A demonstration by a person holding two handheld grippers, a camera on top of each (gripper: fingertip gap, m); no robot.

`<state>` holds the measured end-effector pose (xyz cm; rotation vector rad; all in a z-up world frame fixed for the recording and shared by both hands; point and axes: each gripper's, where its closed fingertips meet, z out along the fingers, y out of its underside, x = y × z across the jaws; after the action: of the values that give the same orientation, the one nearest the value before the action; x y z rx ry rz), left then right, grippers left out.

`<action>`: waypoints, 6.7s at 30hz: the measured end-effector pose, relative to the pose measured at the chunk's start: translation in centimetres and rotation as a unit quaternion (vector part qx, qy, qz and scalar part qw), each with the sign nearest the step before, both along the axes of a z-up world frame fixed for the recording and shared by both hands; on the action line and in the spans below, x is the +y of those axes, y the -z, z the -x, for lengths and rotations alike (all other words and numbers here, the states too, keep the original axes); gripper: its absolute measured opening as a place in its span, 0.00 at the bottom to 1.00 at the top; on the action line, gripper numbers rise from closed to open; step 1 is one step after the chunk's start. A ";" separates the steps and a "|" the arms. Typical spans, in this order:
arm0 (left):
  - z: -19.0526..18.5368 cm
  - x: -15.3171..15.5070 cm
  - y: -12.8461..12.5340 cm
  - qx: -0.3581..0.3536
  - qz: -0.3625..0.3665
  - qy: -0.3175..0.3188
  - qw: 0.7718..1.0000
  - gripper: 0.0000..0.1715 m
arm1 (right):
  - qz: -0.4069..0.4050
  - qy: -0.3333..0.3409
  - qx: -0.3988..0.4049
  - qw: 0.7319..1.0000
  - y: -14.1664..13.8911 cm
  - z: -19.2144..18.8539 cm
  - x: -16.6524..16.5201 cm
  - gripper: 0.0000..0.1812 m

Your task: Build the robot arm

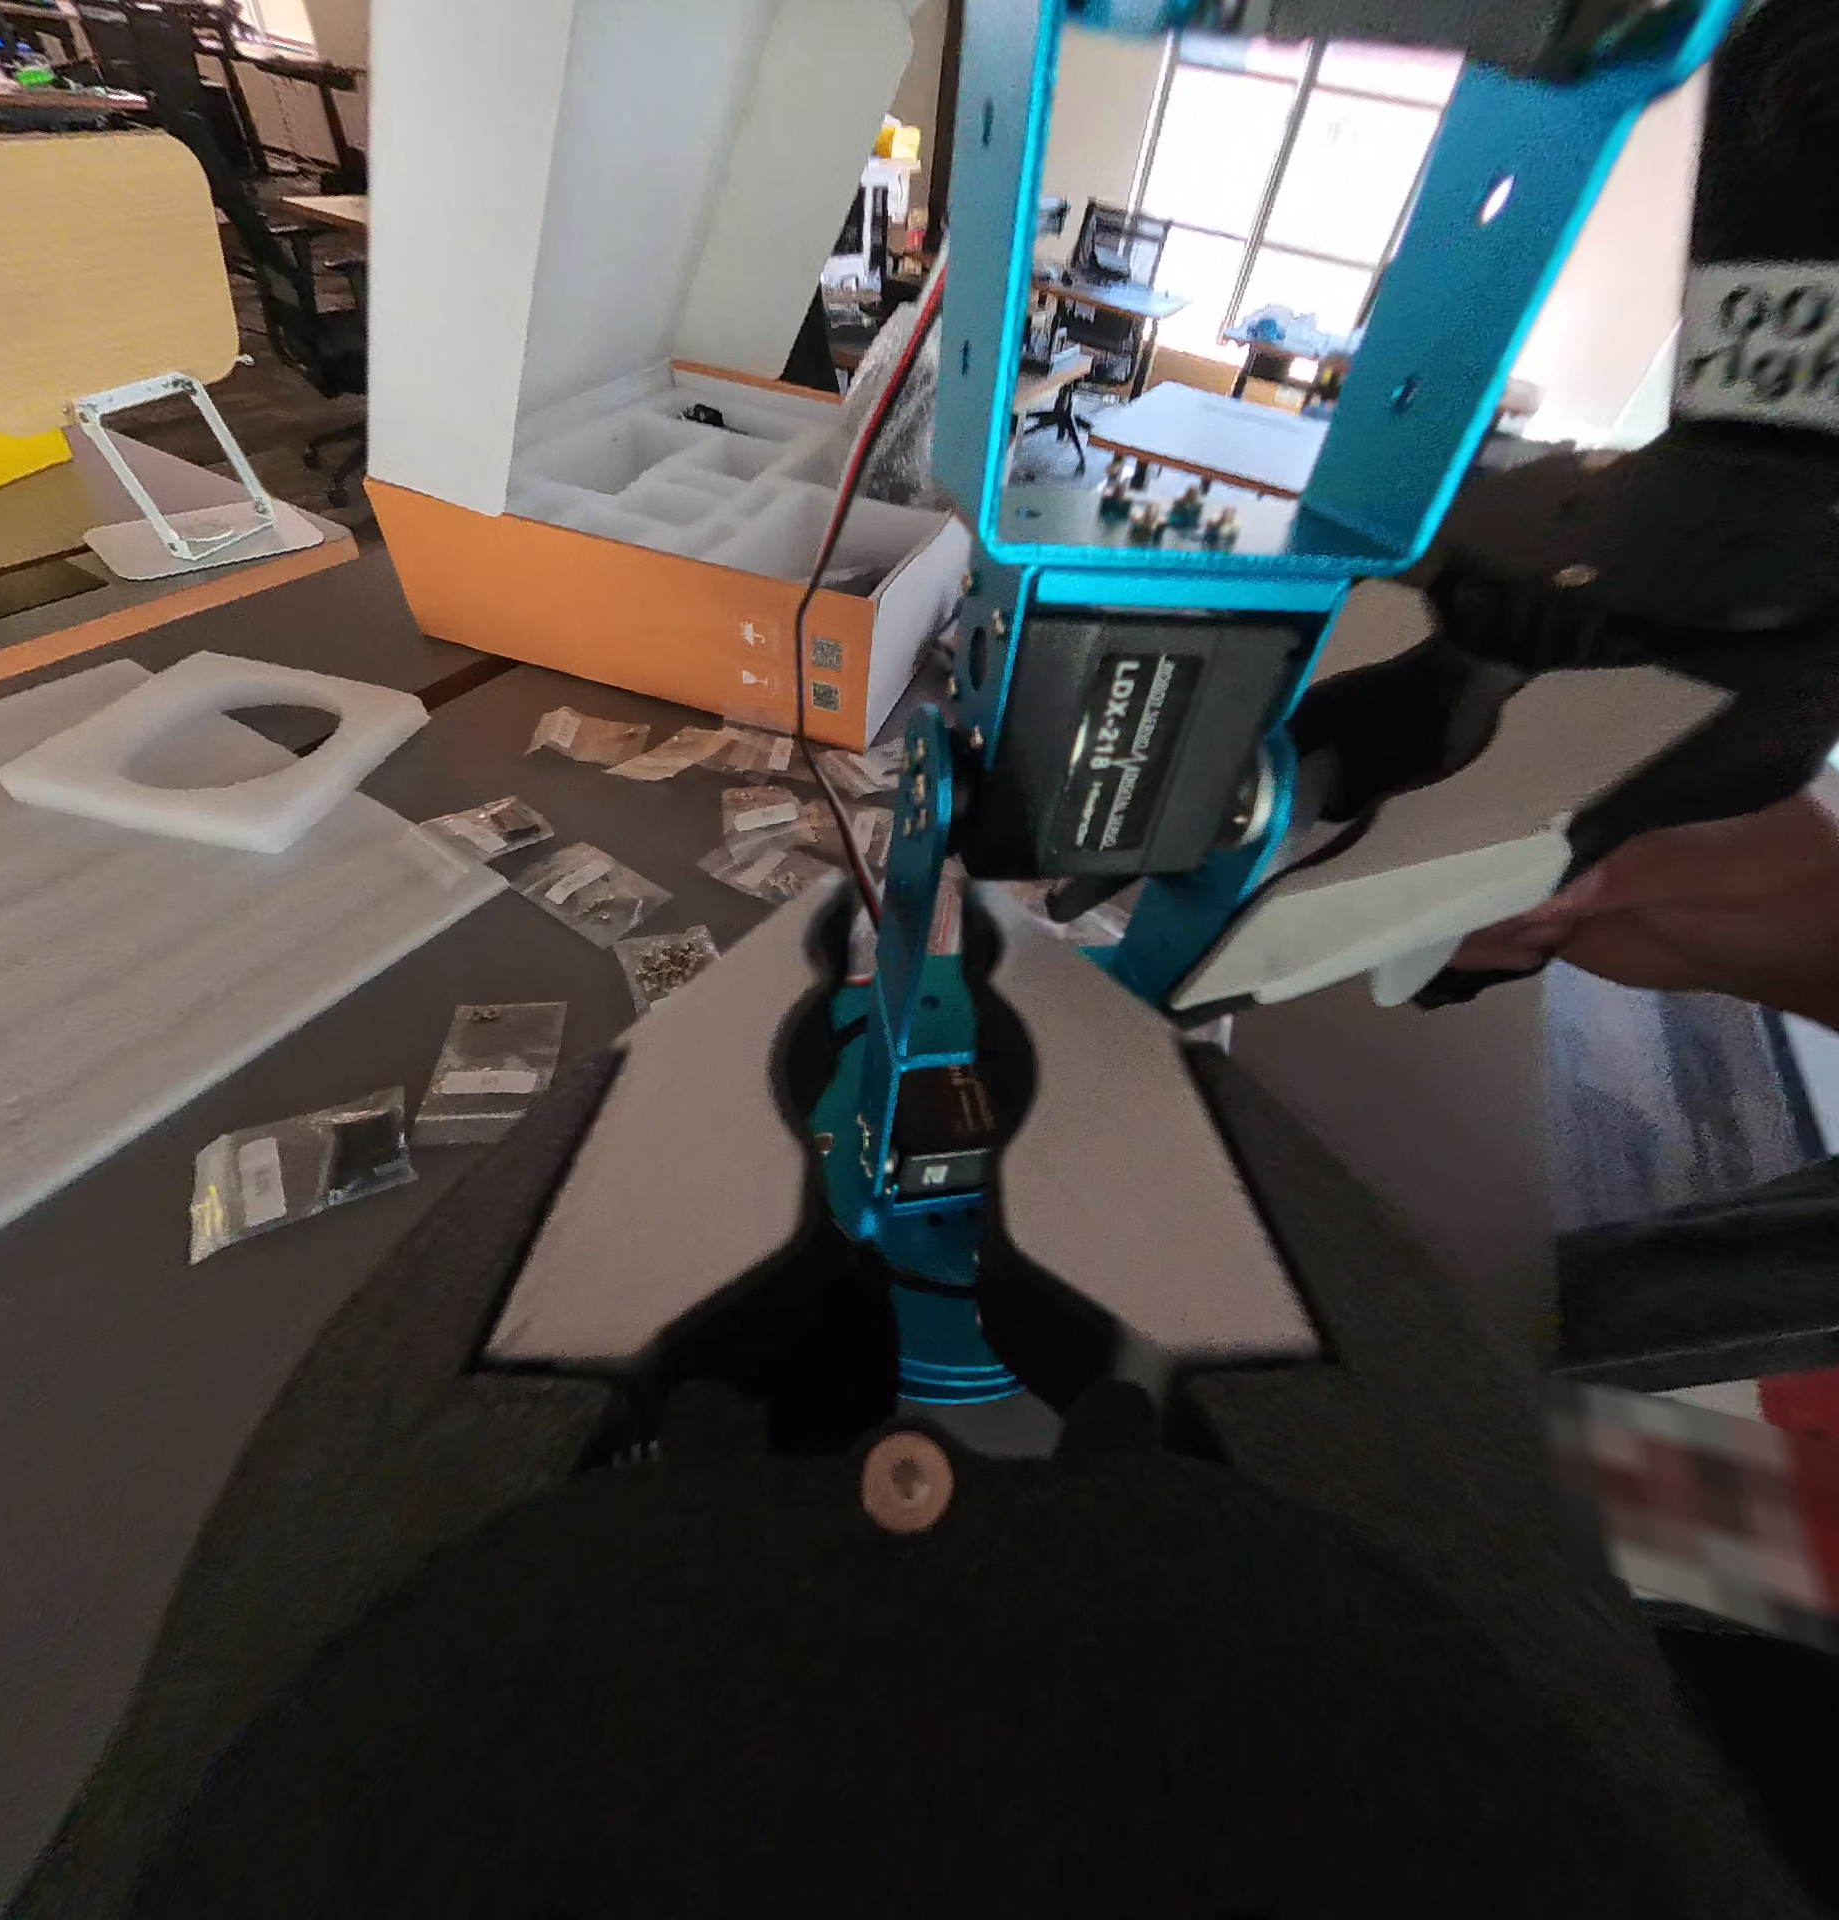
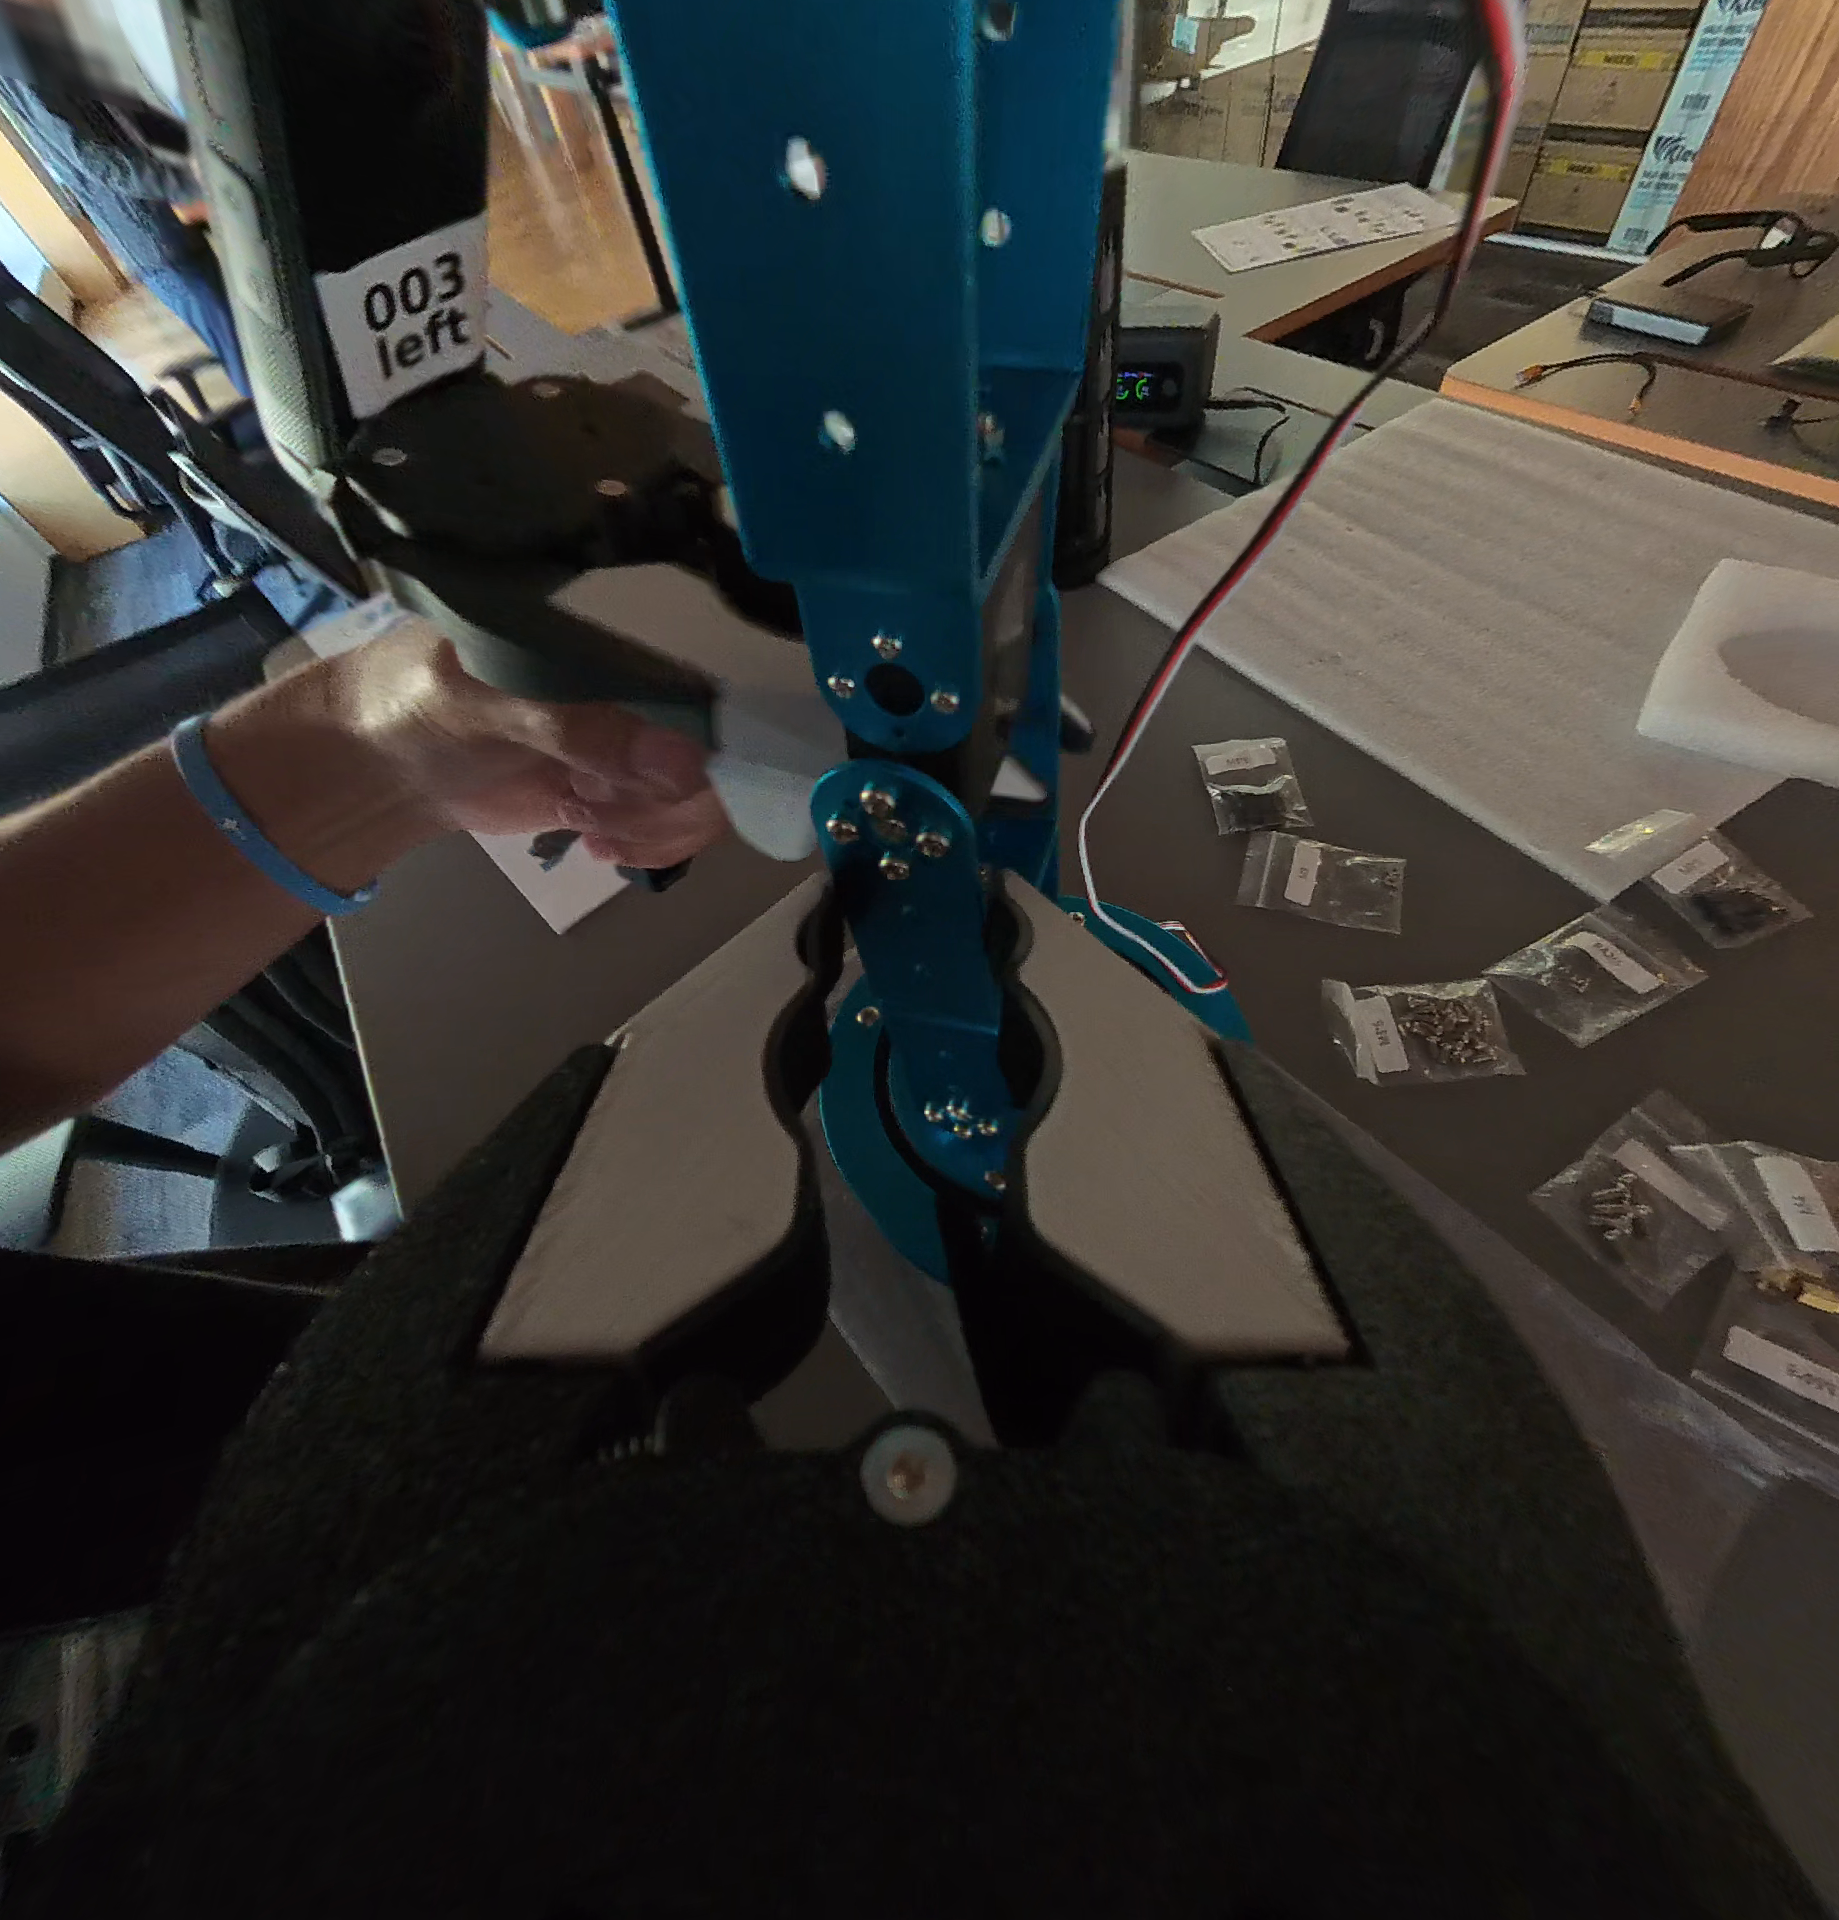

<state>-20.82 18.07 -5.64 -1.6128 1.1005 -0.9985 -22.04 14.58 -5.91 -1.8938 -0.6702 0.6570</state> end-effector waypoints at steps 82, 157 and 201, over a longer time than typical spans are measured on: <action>13.1 -10.8 11.5 0.161 0.164 -0.337 0.913 0.16 | 0.091 -0.116 -0.089 0.985 10.0 -15.6 -6.4 0.20; 35.5 -6.2 9.2 0.120 0.065 -0.191 0.972 0.17 | 0.003 0.278 0.017 0.960 1.7 4.7 -4.1 0.30; 43.4 -7.0 12.8 0.153 0.111 -0.302 0.934 0.18 | 0.033 0.057 0.003 0.998 7.1 19.7 -3.3 0.24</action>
<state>-64.27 11.11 -18.49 -2.1655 0.6171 -0.4791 -41.76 11.26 -13.03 -1.9740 -0.5386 0.6188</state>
